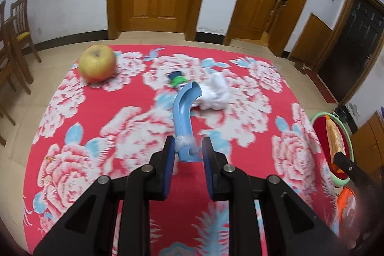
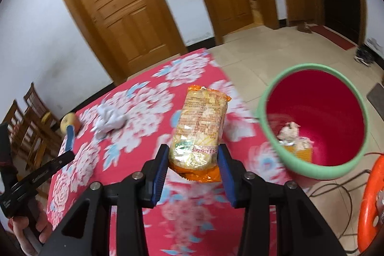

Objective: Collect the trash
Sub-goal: 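Carry the snack bag toward the bucket with the right tool while the left tool holds the tube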

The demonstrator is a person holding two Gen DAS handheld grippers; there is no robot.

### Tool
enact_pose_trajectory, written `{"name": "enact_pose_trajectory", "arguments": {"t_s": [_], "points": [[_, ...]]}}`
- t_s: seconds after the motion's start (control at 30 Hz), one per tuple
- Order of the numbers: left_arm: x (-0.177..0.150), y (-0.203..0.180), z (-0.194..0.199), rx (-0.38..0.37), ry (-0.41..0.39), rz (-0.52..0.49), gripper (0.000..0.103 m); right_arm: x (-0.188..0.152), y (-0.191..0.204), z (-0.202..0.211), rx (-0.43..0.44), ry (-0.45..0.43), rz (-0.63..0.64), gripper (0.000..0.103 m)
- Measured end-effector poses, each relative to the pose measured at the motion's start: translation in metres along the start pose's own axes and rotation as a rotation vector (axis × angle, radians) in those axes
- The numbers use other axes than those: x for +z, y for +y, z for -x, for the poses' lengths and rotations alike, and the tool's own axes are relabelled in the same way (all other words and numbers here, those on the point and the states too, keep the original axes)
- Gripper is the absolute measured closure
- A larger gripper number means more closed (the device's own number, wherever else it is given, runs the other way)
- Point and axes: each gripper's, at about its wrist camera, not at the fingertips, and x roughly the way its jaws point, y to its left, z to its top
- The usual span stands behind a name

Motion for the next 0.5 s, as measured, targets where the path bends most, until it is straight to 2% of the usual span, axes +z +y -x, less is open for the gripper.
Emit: {"name": "enact_pose_trajectory", "arguments": {"t_s": [0.17, 0.5], "points": [[-0.001, -0.03, -0.001, -0.027, 0.01, -0.048, 0.081, 0.004, -0.036, 0.009, -0.047, -0.017, -0.056, 0.059], [-0.006, -0.086, -0.012, -0.033, 0.039, -0.135, 0.081, 0.007, -0.1, 0.012, -0.117, -0.023, -0.149, 0.059]]}}
